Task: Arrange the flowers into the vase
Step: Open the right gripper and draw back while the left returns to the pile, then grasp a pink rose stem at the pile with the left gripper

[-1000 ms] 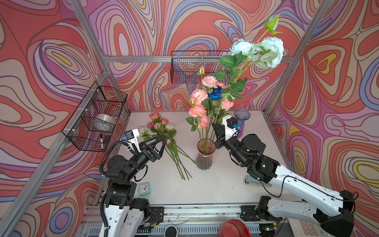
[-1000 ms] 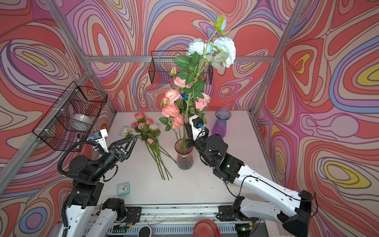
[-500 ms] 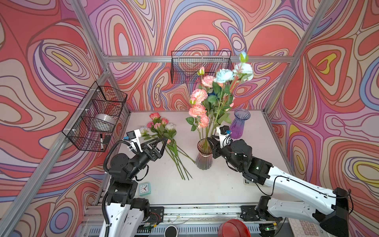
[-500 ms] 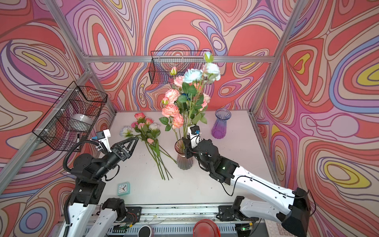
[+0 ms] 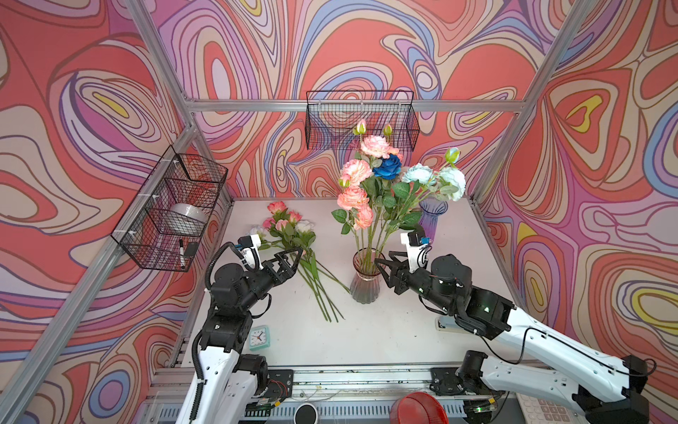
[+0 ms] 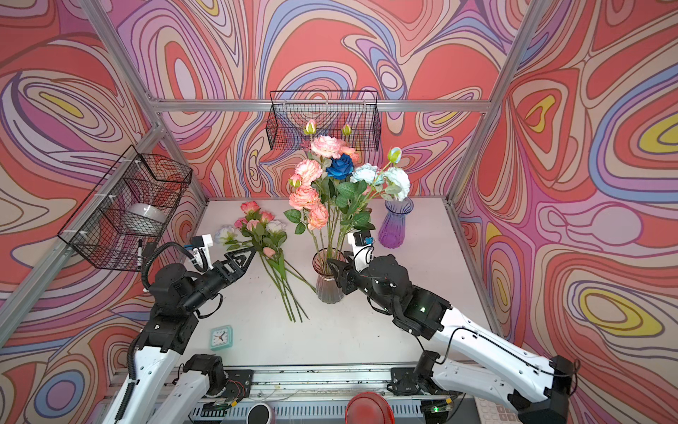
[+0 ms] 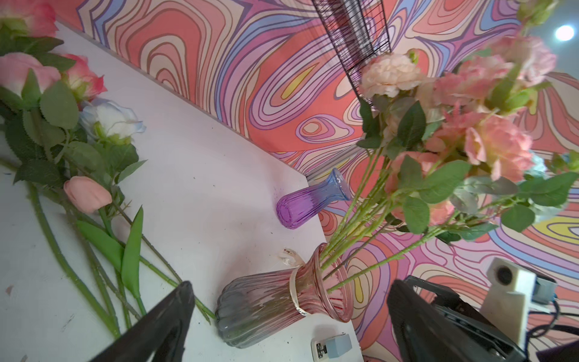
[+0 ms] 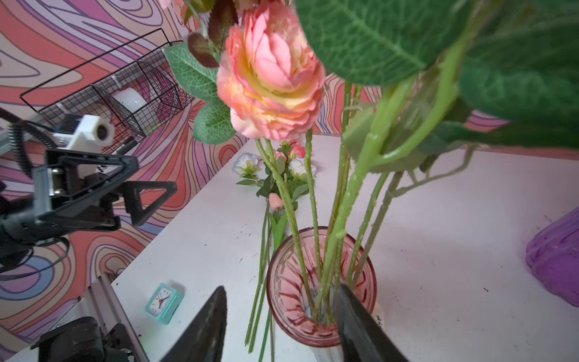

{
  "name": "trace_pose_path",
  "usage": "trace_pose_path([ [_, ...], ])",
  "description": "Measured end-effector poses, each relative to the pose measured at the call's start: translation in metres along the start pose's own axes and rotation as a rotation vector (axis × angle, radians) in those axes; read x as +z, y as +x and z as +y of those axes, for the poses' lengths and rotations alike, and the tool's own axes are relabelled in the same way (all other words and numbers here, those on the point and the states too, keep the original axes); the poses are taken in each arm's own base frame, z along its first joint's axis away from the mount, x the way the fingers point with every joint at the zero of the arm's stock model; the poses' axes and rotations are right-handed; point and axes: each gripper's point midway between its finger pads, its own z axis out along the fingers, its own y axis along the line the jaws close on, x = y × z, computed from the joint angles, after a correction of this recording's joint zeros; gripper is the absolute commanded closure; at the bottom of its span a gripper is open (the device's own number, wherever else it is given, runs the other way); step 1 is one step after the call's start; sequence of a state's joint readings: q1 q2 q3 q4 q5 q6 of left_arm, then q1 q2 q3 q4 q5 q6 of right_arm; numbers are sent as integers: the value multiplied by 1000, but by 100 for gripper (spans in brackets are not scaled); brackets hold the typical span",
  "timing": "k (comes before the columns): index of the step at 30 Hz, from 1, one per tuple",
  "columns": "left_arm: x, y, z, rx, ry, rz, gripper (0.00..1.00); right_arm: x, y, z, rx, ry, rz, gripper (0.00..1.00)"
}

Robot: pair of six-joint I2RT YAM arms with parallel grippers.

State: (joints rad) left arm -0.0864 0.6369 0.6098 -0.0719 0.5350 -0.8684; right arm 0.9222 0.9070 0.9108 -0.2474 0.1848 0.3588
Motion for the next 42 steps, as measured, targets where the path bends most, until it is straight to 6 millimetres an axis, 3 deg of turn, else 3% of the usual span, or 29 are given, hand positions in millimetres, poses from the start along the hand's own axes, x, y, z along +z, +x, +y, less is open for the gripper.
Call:
trace_pose_path([
  [6,26,16,55,-89,-184,80,26,-12,-4,8,19,-56,-7,58],
  [10,44,38,96,-139,-317,153,41,-17,-8,12,30,-76,-16,66],
  [18,72,81,140,-94,-474,283,57,-25,-12,13,36,-90,-34,67],
  [23,78,94,167,-81,-564,313,64,-29,-11,12,39,-92,-40,68],
  [29,90,98,187,-80,-608,312,69,-32,-13,12,41,-96,-50,69],
  [42,121,88,201,-70,-618,281,75,-44,-12,5,42,-75,-57,69],
])
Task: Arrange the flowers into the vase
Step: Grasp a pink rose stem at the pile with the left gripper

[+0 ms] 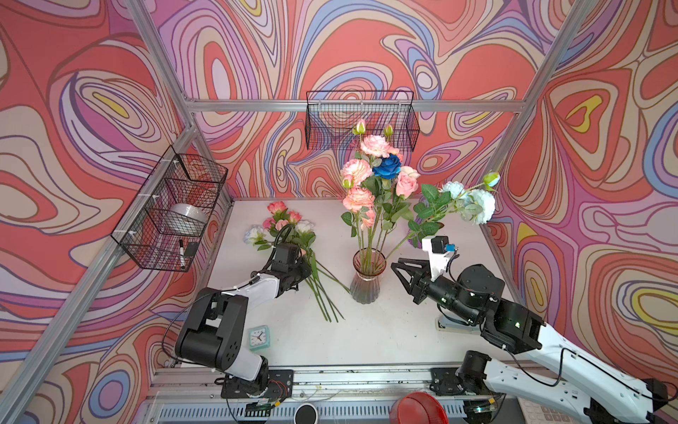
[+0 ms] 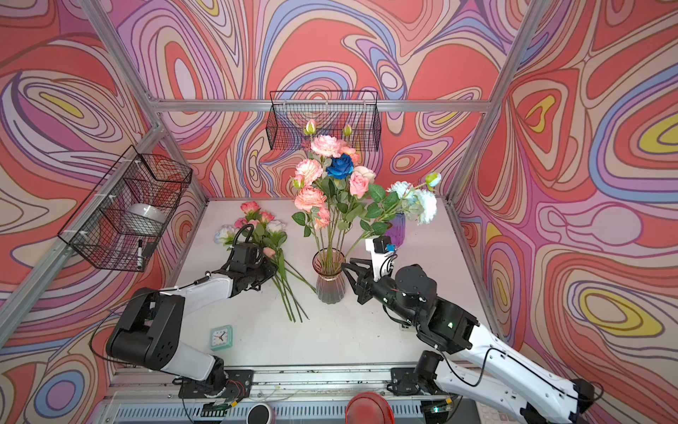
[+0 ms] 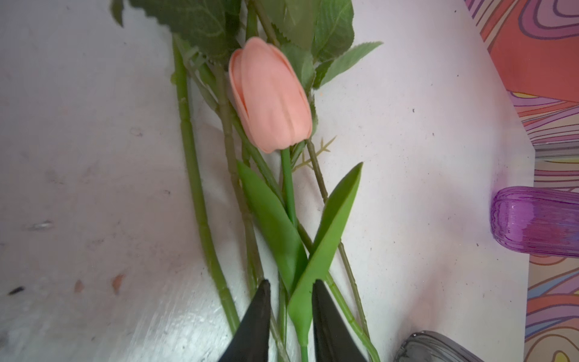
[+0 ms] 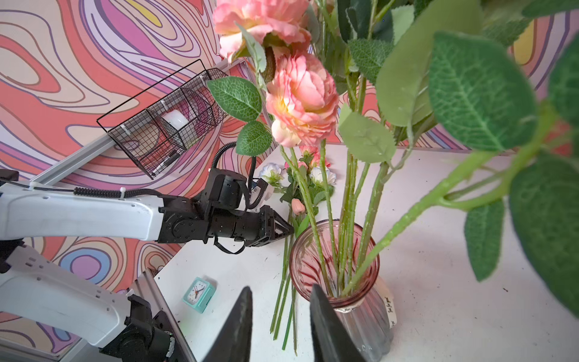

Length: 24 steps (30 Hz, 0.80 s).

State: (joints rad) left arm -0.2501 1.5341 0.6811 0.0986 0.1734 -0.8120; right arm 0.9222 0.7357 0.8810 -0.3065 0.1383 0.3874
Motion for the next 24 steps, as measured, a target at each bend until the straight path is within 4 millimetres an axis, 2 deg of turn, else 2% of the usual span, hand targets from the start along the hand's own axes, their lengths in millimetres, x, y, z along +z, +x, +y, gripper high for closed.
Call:
trace_pose_path([
  [13,8,2,11,-4,-44,1,81,-2,-2,-3,1,13,-10,69],
  [22,15,4,19,-8,-75,9,99,-4,-2,-4,1,19,-14,68],
  [24,15,4,19,-10,-75,8,100,-5,-3,-4,2,18,-17,69],
])
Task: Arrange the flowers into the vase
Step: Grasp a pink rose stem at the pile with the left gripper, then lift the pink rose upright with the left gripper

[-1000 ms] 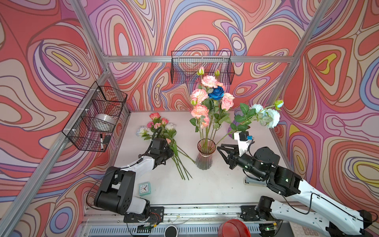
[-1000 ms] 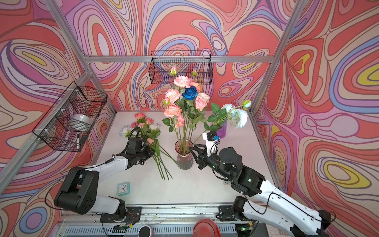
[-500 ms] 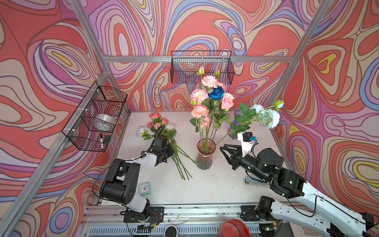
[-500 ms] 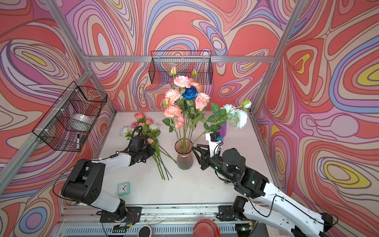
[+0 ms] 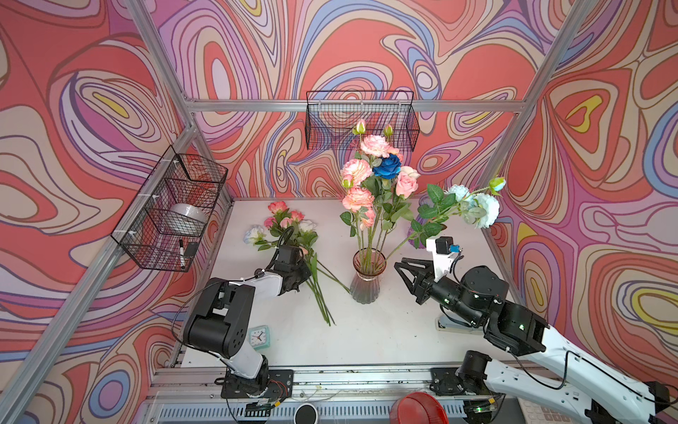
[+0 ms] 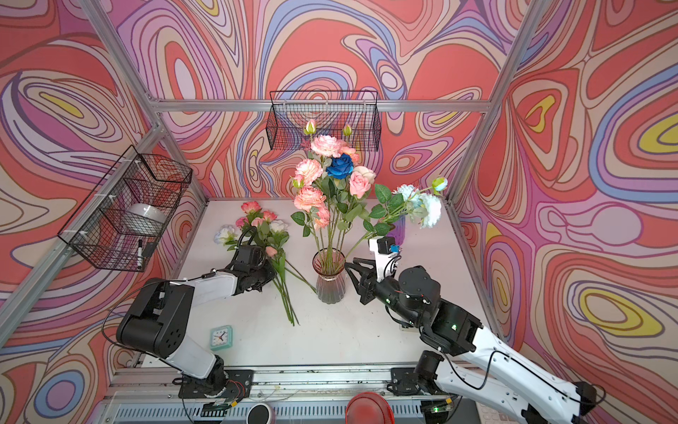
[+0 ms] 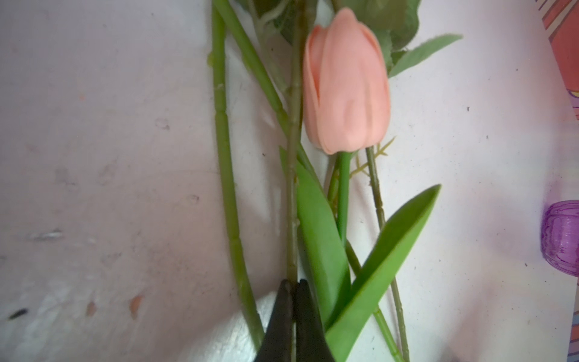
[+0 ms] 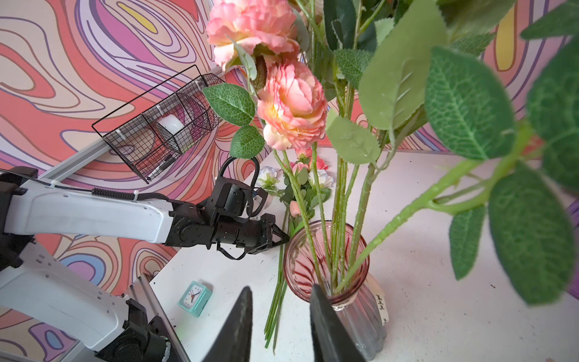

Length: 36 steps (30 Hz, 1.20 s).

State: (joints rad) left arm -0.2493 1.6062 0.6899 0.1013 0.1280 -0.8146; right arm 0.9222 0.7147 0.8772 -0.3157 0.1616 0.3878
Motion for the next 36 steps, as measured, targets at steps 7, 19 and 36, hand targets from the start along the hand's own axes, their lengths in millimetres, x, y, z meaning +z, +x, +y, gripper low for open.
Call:
trace_pose_path([
  [7,-26,-17,-17,5,50,-68,100,0,0,0,0,2,-2,69],
  [19,-157,-57,-63,49,249,-336,100,-4,-3,2,14,-10,-11,58],
  [36,-363,-39,-175,325,907,-443,100,-2,-24,48,8,-204,30,45],
])
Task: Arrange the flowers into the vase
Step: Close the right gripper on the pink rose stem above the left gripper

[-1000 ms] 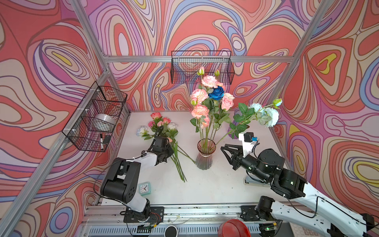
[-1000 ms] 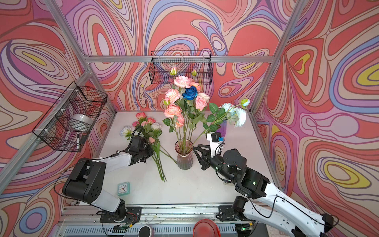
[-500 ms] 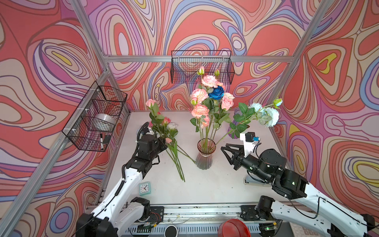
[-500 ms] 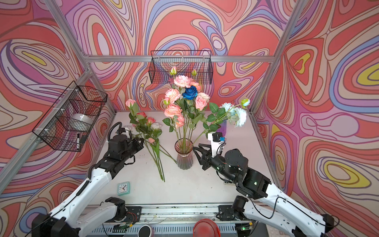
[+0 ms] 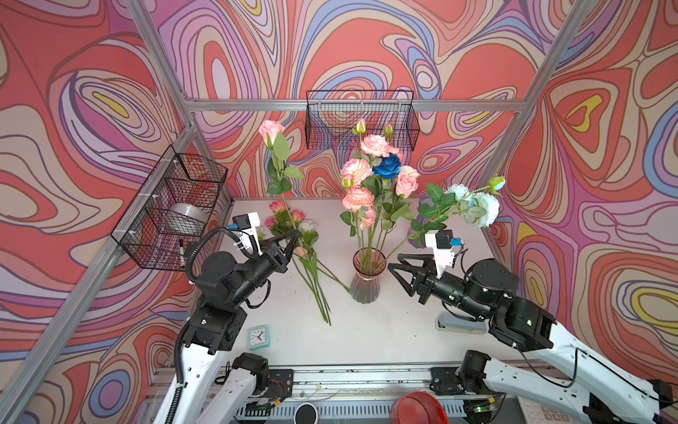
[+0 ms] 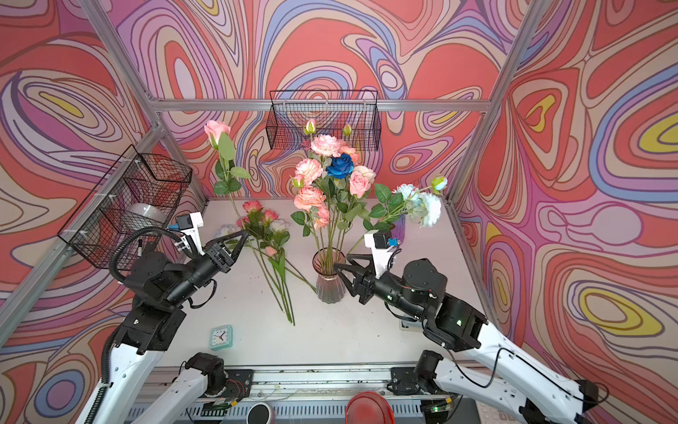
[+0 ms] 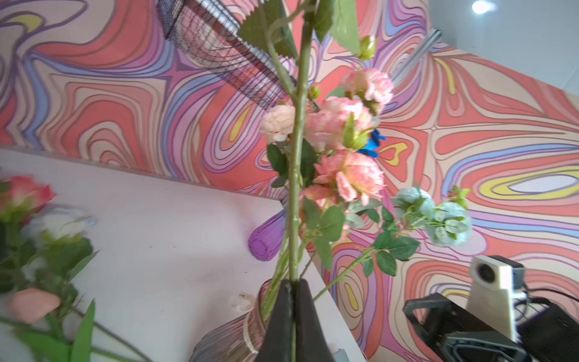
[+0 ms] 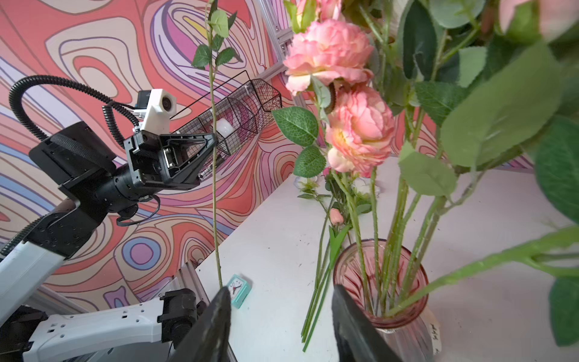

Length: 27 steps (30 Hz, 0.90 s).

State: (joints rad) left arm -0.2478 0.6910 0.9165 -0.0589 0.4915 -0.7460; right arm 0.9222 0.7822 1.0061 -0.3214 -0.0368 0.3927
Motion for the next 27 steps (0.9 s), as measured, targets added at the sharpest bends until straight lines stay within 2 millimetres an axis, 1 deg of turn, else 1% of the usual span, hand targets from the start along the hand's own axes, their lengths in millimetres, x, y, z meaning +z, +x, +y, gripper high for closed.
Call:
trace_pose_path([
  [3,6,-6,-31,0,146,35,100,8,-5,18,-2,-82,30,45],
  [6,10,-5,-52,-9,276,77,100,19,-11,39,-2,-177,57,45],
  [9,13,0,-64,-22,373,121,100,34,-10,59,-4,-259,97,45],
  [13,10,9,-75,-36,473,171,100,55,0,88,-17,-351,160,44],
  [15,8,12,-81,-39,515,192,100,65,3,98,-23,-381,180,45],
  [20,2,17,-93,-33,588,225,100,83,2,106,-28,-399,186,46],
  [23,-2,19,-100,-25,630,241,100,90,0,109,-29,-405,182,50],
  [26,-2,22,-104,-25,658,258,100,95,-5,112,-31,-417,170,60],
  [27,-2,24,-104,-26,663,263,100,96,-7,114,-34,-424,165,69],
])
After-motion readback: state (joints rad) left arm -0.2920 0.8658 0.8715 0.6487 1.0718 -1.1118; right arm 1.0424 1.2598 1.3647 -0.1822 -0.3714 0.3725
